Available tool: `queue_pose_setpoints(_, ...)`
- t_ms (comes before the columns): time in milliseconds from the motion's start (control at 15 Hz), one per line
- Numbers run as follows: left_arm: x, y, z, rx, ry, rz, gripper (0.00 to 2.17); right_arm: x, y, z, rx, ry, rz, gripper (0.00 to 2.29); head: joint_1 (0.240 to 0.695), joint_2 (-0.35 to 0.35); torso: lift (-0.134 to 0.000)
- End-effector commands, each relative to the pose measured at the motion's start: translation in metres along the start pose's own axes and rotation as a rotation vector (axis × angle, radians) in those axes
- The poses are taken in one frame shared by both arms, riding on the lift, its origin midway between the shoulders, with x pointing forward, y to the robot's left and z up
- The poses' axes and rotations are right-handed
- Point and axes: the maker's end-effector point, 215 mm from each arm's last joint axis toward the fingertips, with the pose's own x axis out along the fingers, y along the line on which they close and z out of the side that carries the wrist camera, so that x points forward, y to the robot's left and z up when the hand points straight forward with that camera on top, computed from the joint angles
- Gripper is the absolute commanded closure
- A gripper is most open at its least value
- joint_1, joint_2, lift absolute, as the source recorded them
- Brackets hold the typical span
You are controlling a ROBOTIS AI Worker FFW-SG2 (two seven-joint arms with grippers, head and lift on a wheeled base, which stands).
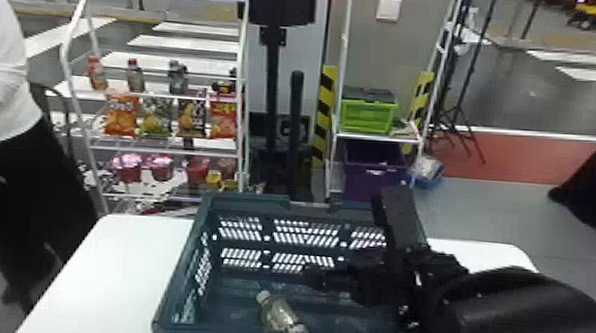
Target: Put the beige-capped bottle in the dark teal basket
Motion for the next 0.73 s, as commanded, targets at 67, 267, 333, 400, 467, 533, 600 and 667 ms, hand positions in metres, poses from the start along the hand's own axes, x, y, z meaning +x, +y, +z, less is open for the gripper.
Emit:
queue_pose_setpoints(67, 0.000, -0.002, 0.001, -0.004, 0.000, -0.001, 0.15, -0.031, -0.003, 0.008, -0.024, -0.102, -0.022, 0.03, 0.499, 0.000, 0.000)
queue_pose_setpoints(267, 0.001, 0.000, -0.004, -0.004, 0.004, 0.007, 0.15, -0.058, -0.013, 0.001, -0.065, -0.199, -0.066, 0.03, 0.499, 0.000, 0.000)
queue_pose_setpoints(333, 0.005, -0.003, -0.009, -0.006, 0.013, 0.008, 0.15, -0.069, -0.017, 0.005, -0.078, -0.271, -0.079, 0.03, 0.499, 0.000, 0.000)
queue_pose_setpoints(400, 0.005, -0.009, -0.008, -0.015, 0.012, 0.003, 0.15, -0.084, -0.019, 0.008, -0.092, -0.335, -0.090, 0.03, 0.499, 0.000, 0.000)
queue_pose_setpoints(467, 0.005, -0.014, -0.006, -0.020, 0.007, -0.008, 0.15, -0.098, -0.019, 0.003, -0.106, -0.380, -0.100, 0.03, 0.499, 0.000, 0.000)
queue_pose_setpoints(533, 0.005, -0.017, -0.006, -0.023, 0.009, -0.013, 0.15, -0.111, -0.017, 0.003, -0.116, -0.429, -0.114, 0.03, 0.499, 0.000, 0.000)
queue_pose_setpoints(600, 0.004, -0.019, -0.007, -0.024, 0.010, -0.016, 0.15, -0.126, -0.016, 0.003, -0.130, -0.489, -0.136, 0.03, 0.499, 0.000, 0.000)
queue_pose_setpoints(667, 0.002, -0.021, -0.008, -0.024, 0.014, -0.021, 0.15, -0.135, -0.018, -0.002, -0.135, -0.513, -0.151, 0.03, 0.499, 0.000, 0.000)
